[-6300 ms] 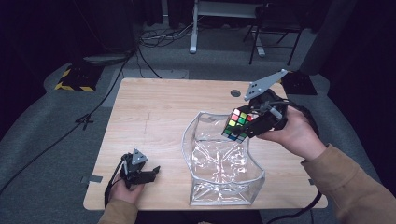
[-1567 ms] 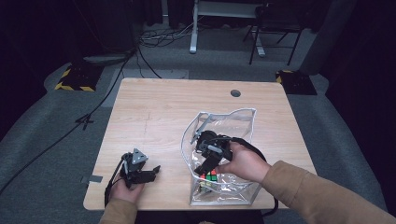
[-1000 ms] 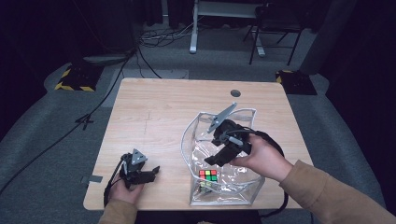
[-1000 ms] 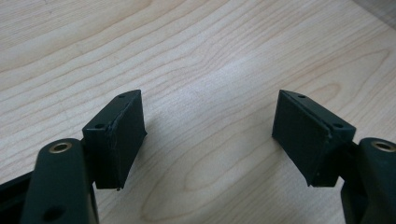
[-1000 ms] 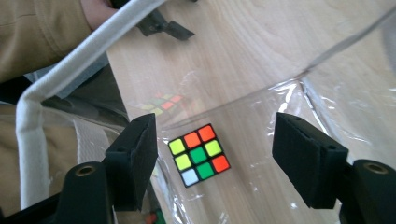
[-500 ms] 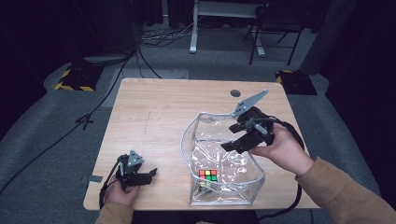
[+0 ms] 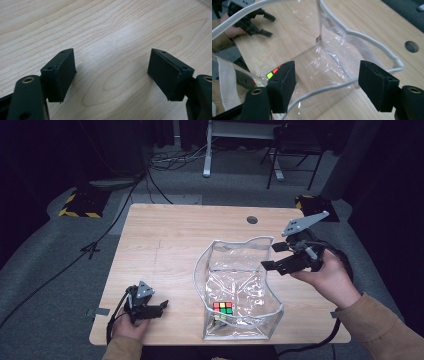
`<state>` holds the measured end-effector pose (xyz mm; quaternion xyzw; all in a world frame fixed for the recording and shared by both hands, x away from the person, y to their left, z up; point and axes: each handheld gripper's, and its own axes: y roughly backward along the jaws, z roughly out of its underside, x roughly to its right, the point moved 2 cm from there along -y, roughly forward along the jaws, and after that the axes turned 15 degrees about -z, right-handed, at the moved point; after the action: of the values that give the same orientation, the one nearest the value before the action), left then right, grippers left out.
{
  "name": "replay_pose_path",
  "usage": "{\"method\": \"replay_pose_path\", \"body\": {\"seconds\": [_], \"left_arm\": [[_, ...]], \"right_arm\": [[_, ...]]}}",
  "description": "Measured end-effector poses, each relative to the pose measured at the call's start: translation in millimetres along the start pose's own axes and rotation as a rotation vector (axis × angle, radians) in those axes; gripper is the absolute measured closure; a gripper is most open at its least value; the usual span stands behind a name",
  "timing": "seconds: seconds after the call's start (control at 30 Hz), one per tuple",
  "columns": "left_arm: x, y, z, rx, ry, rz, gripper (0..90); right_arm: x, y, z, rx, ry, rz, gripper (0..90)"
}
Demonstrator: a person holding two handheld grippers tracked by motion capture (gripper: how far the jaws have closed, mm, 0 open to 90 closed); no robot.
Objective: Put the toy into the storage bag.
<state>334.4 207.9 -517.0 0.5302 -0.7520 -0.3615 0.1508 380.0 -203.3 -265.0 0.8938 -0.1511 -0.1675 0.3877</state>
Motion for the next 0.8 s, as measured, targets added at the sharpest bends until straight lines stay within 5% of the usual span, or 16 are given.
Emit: {"method": "replay_pose_path", "body": {"seconds": [0.23,0.37,0.8], "left_arm": [[0.0,0.0,0.0,0.000,0.000,0.000,22.9],[-0.1,0.0,0.0,0.000,-0.001,0.001,22.8],[-0.2,-0.6,-0.4,0.001,-0.002,-0.001,22.4]], "right_arm": [[18.2,24.3,17.2,0.038,-0.052,0.055,30.2],[32.4,34.0,30.5,0.060,-0.083,0.125,28.0],[66.1,26.6,76.4,0.067,-0.195,0.237,27.1]]}}
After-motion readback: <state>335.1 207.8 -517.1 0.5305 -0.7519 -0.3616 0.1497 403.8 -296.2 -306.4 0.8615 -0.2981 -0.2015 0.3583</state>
